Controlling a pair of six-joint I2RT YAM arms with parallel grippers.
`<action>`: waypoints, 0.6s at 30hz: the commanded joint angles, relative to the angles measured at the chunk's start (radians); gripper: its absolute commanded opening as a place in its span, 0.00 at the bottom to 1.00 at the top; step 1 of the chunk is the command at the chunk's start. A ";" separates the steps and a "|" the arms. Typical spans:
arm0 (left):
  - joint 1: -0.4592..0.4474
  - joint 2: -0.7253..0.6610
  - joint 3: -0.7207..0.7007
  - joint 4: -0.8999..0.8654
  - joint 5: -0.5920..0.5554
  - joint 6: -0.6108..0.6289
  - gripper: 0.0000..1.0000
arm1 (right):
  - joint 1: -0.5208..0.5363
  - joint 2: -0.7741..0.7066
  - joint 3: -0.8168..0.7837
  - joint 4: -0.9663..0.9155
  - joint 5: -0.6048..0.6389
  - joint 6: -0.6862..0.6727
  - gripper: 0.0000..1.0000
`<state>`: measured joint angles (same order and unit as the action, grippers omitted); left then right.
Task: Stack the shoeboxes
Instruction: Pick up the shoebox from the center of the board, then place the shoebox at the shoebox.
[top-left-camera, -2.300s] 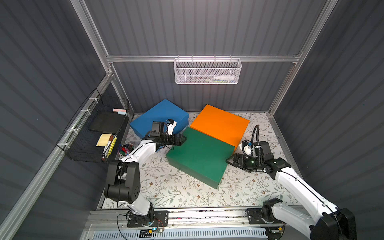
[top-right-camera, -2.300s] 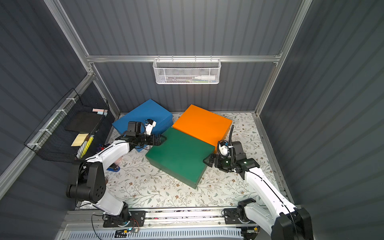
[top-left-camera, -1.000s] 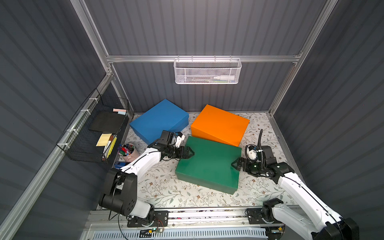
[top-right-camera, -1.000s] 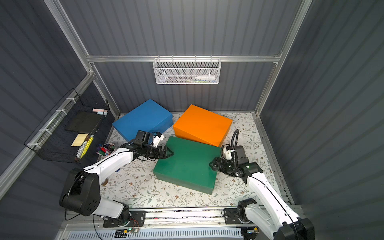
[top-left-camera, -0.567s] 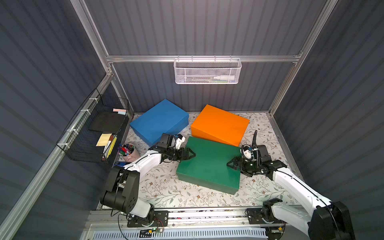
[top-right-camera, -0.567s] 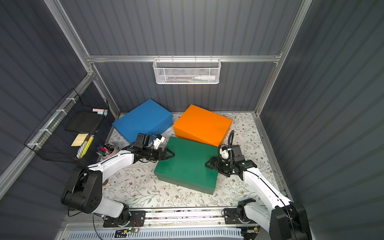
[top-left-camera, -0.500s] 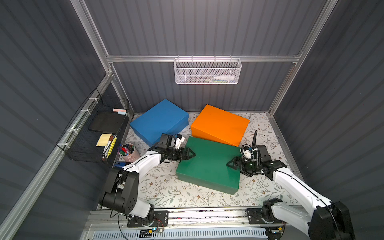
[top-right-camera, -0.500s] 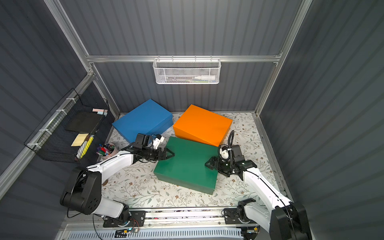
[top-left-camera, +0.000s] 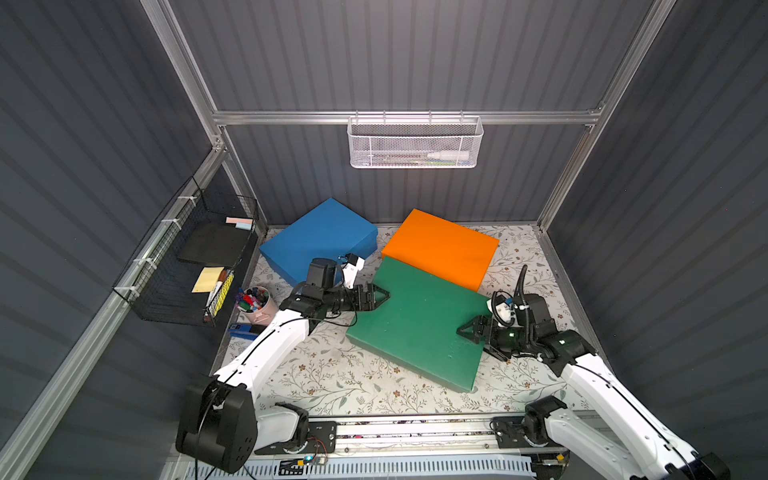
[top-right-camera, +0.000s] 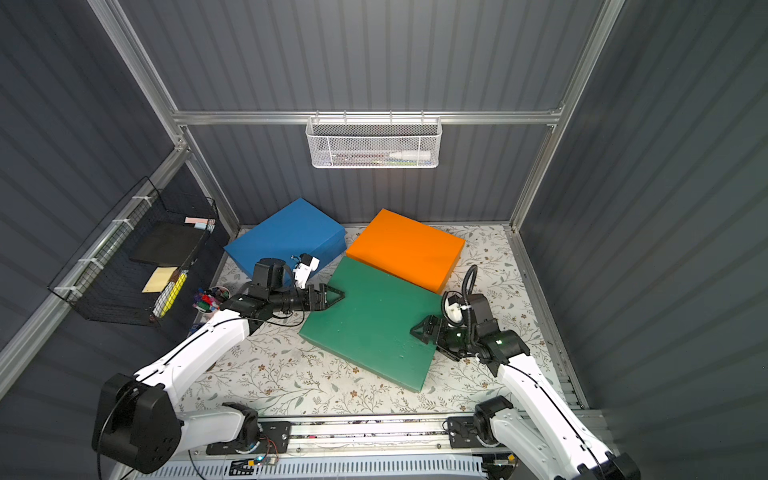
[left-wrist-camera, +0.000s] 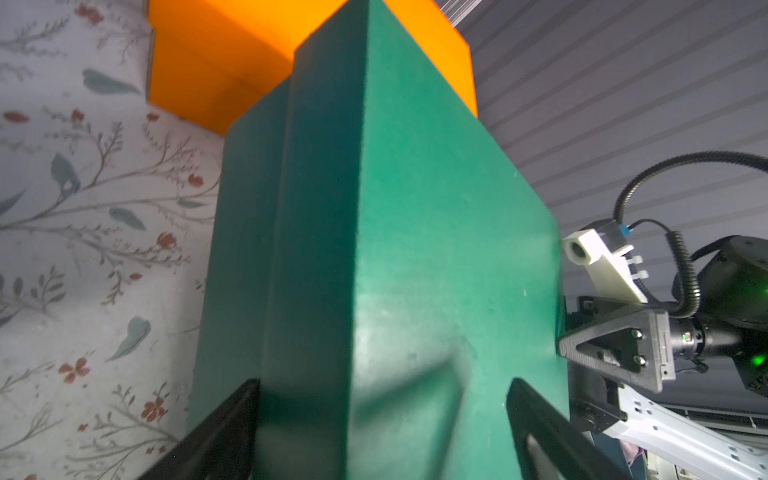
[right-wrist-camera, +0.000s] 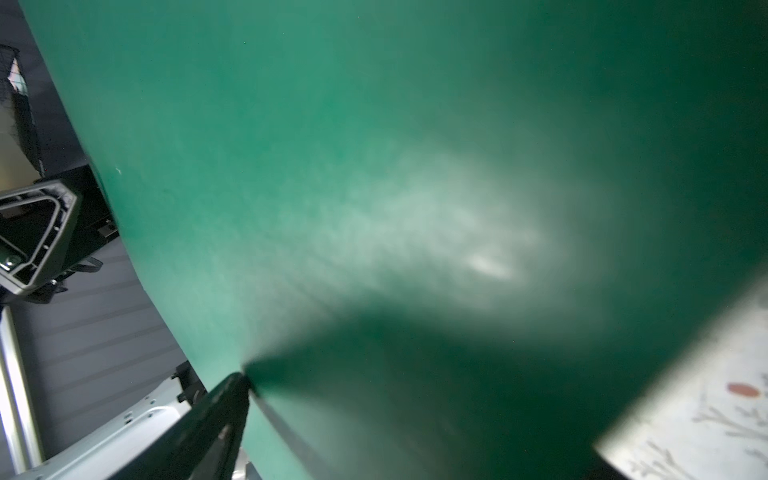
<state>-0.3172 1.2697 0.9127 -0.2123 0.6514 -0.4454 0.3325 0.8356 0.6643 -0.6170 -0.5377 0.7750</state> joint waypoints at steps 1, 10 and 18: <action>-0.060 -0.030 0.086 -0.037 0.094 -0.035 0.92 | 0.022 -0.037 0.106 0.037 -0.048 0.041 0.91; -0.062 0.077 0.323 -0.061 0.104 0.001 0.92 | 0.021 -0.018 0.292 -0.008 0.058 0.043 0.91; -0.061 0.323 0.572 -0.039 0.136 0.029 0.93 | -0.076 0.128 0.441 -0.007 0.068 0.036 0.91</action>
<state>-0.3378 1.5272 1.4063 -0.2344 0.6472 -0.4263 0.2848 0.9112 1.0580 -0.7341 -0.3946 0.8040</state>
